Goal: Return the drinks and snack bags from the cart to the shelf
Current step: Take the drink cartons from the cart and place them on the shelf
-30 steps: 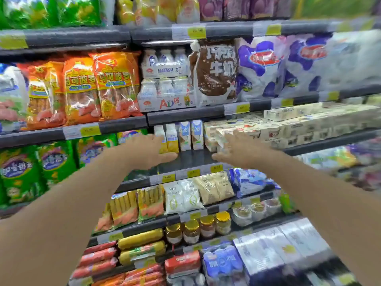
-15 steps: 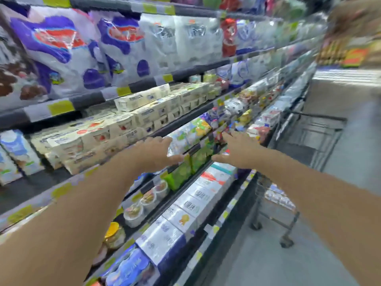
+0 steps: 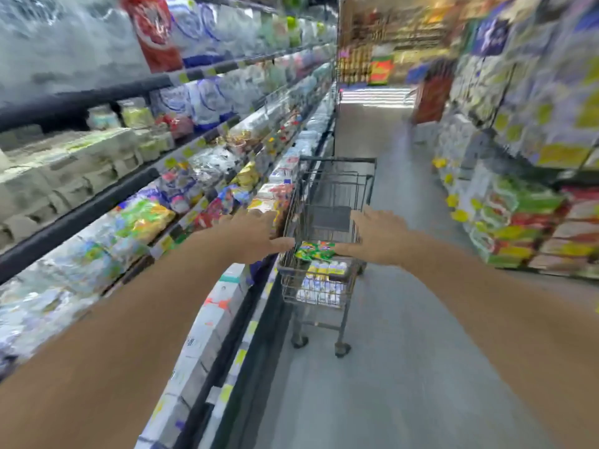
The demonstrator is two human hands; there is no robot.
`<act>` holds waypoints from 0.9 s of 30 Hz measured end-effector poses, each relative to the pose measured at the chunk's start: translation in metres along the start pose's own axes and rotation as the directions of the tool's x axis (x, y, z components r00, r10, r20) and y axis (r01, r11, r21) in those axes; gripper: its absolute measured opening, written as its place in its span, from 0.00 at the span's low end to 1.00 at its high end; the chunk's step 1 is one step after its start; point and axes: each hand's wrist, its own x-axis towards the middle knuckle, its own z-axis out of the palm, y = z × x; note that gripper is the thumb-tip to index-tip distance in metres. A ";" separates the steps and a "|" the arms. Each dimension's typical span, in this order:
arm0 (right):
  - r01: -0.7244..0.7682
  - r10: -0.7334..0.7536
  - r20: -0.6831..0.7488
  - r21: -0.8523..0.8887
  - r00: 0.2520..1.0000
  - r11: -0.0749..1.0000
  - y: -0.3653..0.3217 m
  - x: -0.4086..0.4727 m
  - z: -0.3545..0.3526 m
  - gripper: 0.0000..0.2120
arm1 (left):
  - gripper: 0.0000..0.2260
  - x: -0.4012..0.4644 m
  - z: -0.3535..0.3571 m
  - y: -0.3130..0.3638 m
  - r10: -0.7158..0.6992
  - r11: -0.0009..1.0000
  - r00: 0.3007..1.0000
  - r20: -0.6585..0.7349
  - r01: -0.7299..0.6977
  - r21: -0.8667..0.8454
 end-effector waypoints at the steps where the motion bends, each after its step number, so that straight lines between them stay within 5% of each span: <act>1: -0.023 0.023 0.005 0.011 1.000 1.000 0.009 0.008 0.005 0.47 | 0.43 0.016 0.002 0.005 0.022 1.000 1.000 0.000 -0.022 0.012; 27: -0.226 0.190 0.244 0.127 0.951 0.966 0.094 0.351 0.083 0.44 | 0.42 0.435 0.047 -0.023 0.264 0.963 0.949 0.172 -0.269 0.011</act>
